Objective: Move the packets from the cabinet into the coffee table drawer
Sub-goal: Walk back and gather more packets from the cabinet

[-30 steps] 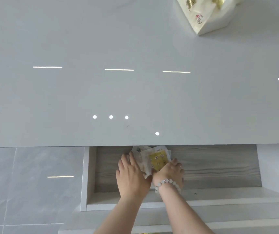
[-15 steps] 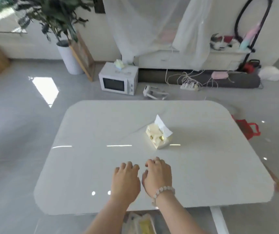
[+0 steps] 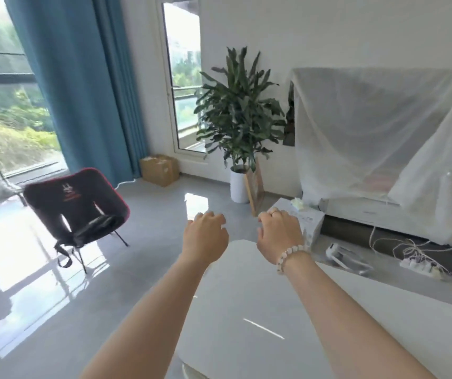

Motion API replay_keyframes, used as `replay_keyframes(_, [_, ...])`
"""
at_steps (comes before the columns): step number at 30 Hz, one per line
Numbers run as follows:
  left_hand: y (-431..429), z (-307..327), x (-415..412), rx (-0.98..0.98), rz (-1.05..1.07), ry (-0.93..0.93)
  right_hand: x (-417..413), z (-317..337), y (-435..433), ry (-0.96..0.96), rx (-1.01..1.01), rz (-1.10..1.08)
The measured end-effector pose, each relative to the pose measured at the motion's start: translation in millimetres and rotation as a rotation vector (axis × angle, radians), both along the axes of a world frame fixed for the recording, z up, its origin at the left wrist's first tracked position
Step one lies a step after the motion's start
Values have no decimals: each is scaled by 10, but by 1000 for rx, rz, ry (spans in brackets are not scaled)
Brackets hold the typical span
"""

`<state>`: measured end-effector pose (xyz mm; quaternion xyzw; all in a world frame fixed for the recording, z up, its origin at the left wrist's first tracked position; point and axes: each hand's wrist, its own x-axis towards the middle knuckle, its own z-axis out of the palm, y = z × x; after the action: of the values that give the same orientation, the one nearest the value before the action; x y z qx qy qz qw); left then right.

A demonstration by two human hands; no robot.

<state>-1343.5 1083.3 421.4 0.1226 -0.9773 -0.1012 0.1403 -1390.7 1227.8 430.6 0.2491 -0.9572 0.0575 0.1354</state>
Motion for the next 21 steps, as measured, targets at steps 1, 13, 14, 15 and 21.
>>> replay_keyframes(1, [-174,101,167,-10,38,11,112,97,-195,17,-7,61])
replay_keyframes(13, [-2040,328,2812,-153,554,53,2183,255,-2489,25,-95,685])
replay_keyframes(14, [-2158,293,3039,-161,600,53,2363,236,-2659,46,-89,729])
replay_keyframes(15, [-2275,253,3261,-172,648,44,2533,213,-2839,62,-78,770])
replay_keyframes(21, [-2871,22,4564,-219,925,-41,3613,151,-3809,67,-73,1048])
